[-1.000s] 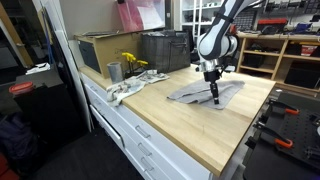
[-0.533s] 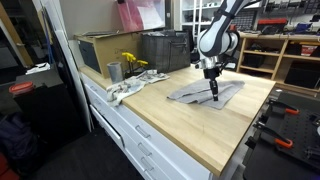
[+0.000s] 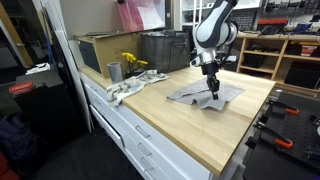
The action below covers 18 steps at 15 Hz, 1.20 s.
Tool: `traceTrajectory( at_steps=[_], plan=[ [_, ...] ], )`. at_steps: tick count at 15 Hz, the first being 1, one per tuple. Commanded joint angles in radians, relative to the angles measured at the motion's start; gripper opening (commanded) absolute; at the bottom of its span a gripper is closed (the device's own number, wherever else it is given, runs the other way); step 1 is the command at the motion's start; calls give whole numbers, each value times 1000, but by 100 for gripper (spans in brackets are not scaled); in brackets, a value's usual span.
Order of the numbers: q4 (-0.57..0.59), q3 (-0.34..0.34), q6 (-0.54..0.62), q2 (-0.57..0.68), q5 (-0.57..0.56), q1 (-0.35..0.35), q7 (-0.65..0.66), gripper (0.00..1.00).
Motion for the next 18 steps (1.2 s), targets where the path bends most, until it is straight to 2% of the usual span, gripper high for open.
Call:
traceTrajectory(
  at_steps=[1,2,4,7,10,12,14,18],
  plan=[
    [-41,24,-90,-82,102,6,-145,0],
    [-40,22,-116,-93,113,15,-159,23],
    [-32,5,-150,-110,117,35,-166,32],
    [-16,-32,-146,-131,68,66,-121,56],
    [8,-90,-55,-131,27,79,-54,78],
    [32,-129,62,-98,19,74,-19,94],
    [51,-166,180,-57,-10,77,43,100],
    [75,-243,412,39,-159,103,258,100]
  ],
)
